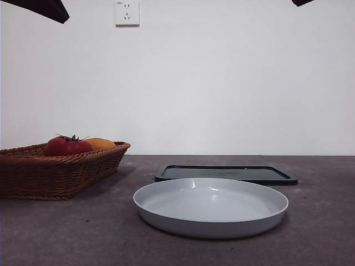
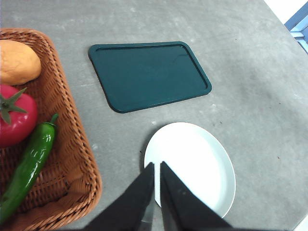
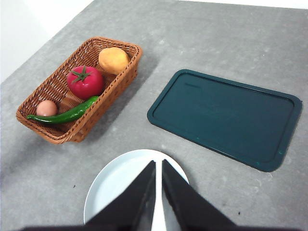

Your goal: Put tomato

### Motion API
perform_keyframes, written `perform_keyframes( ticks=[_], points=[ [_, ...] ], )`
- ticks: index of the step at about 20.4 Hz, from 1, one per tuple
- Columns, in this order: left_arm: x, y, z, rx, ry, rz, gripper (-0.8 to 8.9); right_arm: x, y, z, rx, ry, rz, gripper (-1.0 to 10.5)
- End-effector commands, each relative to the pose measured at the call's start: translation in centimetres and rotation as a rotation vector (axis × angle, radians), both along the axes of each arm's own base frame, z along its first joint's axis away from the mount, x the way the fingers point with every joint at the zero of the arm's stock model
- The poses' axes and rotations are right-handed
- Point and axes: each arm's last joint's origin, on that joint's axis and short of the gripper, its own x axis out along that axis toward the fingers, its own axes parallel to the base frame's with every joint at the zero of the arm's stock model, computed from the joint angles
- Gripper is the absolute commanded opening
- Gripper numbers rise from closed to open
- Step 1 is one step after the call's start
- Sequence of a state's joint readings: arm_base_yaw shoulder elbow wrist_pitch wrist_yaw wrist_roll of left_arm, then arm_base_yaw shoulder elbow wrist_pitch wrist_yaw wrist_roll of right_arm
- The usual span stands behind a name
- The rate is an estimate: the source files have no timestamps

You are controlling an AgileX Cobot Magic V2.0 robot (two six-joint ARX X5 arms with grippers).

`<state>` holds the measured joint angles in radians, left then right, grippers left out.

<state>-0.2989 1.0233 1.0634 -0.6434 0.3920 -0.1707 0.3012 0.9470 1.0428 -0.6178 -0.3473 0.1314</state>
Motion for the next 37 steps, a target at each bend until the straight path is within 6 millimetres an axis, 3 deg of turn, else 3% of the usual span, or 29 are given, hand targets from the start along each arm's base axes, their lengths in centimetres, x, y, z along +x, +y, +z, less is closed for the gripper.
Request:
perform_keyframes(
  ticks=[1, 2, 5, 6, 16, 19, 25, 31, 37],
  points=[
    [0.2, -0.1, 0.7, -0.001, -0.028, -0.012, 0.68, 0.1, 0.1, 0.4, -0.008, -0.018, 0.005, 0.9],
    [0.2, -0.1, 0.7, -0.001, -0.028, -0.012, 1.81, 0.1, 0.1, 0.4, -0.009, -0.018, 0.004, 1.9],
    [0.2, -0.1, 0.8, -0.005, -0.027, -0.009, 6.50, 0.1, 0.1, 0.4, -0.008, -0.018, 0.004, 5.5],
    [0.2, -0.1, 0.8, -0.010, -0.024, -0.005, 6.96, 0.1, 0.1, 0.4, -0.008, -0.018, 0.004, 5.8],
    [0.3, 0.1, 0.7, 0.006, -0.026, 0.006, 6.88, 0.1, 0.1, 0.4, -0.008, -0.019, 0.004, 5.8],
    [1.3, 0.6, 0.2, 0.074, 0.026, 0.069, 6.88, 0.1, 0.1, 0.4, -0.008, -0.020, 0.004, 5.8],
    [7.2, 0.3, -1.1, 0.366, 0.192, 0.172, 6.88, 0.1, 0.1, 0.4, -0.008, -0.019, 0.004, 5.8],
    [14.3, -1.2, -3.5, 0.487, 0.270, 0.190, 6.88, 0.1, 0.1, 0.4, -0.008, -0.020, 0.004, 5.8],
    [19.0, -1.9, -7.1, 0.579, 0.299, 0.201, 6.88, 0.1, 0.1, 0.5, -0.007, -0.023, 0.004, 5.8]
  ],
)
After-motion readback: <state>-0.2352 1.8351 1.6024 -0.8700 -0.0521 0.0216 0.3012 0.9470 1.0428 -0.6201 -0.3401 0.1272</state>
